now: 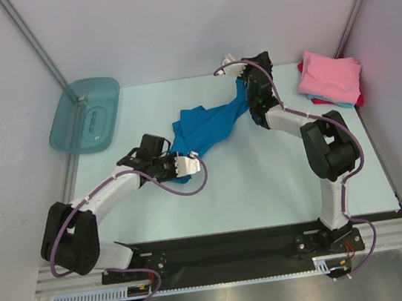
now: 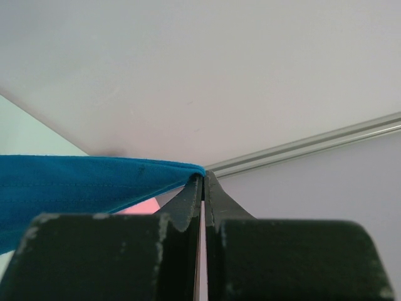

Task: Fold and stack the t-shirts
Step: Move the tshirt to the center of the board

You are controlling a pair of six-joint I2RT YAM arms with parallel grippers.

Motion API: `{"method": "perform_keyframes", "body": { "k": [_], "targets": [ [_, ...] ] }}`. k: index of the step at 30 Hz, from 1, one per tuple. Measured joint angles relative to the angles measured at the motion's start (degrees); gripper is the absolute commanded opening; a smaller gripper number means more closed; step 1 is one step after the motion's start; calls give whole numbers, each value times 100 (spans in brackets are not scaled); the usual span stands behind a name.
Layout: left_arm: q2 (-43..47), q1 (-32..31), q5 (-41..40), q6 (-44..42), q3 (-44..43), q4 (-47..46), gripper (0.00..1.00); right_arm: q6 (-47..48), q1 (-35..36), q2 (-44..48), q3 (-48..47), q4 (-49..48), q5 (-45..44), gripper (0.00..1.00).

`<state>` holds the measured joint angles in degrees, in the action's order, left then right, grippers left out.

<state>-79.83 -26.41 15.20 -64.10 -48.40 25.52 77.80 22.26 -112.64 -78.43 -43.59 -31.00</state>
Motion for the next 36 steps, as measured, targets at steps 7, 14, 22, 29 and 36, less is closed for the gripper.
{"method": "perform_keyframes", "body": {
  "k": [7,14,22,29,36],
  "targets": [
    [-66,-2,9,-20,0,50,9,0,0,0,0,0,-2,0],
    [-162,-11,35,-42,0,140,0,0,0,0,0,0,-2,0],
    [-415,234,-455,501,-459,-149,0,9,-72,0,0,2,-2,0],
    [-1784,1405,-1978,1228,-3314,-680,0,-9,-295,-2,-46,83,-2,0],
    [-3023,2094,-3077,1458,-6369,-459,0,-1281,-634,-184,-1786,2758,168,0]
  ]
}}
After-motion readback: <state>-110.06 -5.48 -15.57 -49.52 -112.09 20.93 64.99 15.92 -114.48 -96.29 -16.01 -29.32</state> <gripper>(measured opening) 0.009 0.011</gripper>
